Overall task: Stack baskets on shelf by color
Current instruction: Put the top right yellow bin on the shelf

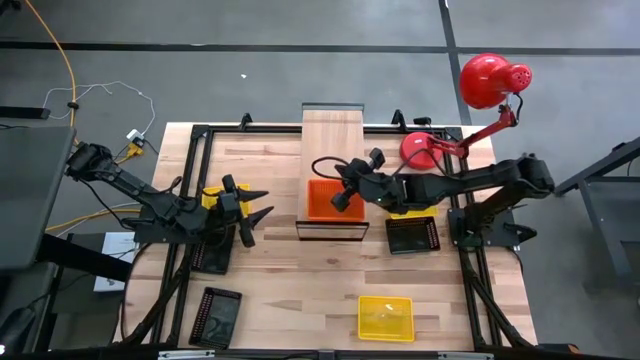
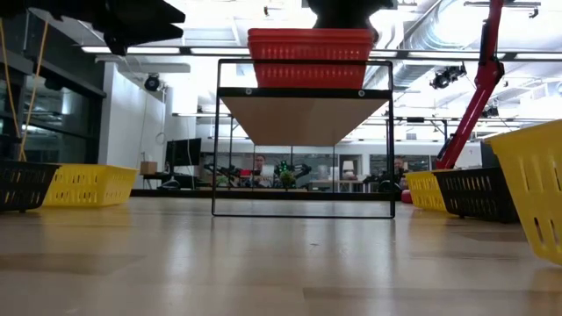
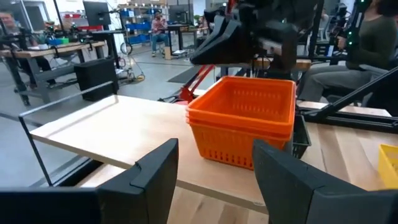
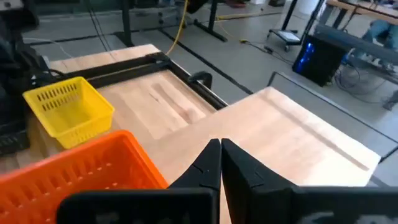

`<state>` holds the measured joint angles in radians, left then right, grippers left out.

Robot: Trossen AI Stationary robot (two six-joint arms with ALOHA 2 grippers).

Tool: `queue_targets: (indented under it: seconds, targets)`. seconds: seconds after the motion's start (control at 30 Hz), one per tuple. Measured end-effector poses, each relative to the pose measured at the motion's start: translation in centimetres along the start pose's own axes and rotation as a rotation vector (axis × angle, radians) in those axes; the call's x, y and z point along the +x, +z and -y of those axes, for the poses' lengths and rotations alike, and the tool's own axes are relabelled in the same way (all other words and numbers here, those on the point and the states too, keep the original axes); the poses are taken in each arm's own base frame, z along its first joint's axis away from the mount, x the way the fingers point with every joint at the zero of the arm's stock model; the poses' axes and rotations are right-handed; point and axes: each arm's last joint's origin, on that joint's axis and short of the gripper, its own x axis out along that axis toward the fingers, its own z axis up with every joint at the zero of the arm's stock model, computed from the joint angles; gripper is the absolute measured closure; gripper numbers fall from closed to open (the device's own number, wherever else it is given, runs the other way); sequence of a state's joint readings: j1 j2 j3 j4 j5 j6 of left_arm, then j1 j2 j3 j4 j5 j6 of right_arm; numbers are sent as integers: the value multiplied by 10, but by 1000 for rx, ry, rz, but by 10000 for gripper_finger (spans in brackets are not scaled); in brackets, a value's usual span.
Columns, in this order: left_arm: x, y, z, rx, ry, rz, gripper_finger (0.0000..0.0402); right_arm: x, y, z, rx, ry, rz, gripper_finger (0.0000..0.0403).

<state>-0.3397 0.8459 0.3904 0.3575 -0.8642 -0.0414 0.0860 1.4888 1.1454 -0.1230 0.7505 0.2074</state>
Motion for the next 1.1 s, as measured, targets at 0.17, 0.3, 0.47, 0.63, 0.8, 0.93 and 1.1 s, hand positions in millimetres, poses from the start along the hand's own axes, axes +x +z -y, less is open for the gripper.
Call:
queue_targets:
  seconds: [0.17, 0.3, 0.47, 0.63, 0.8, 0.93, 1.1]
  targets:
    - [0, 1, 0, 34, 7, 9, 209, 3, 2, 2, -7, 11, 14, 403]
    - [-4, 10, -2, 76, -4, 19, 209, -19, 14, 6, -87, 18, 62, 403]
    - [-13, 28, -8, 112, -75, -11, 209, -46, 10, 21, -199, 70, -46, 403]
    - [-20, 26, -16, 146, -200, -101, 209, -72, -5, 38, -263, 109, -224, 403]
    - [-24, 17, -25, 152, -200, -191, 209, -95, -17, 51, -241, 98, -356, 403]
    - [-24, 14, -29, 125, -174, -224, 209, -102, -33, 56, -180, 67, -415, 403]
    - [-23, 8, -30, 108, -165, -239, 209, -102, -69, 68, -48, -6, -485, 403]
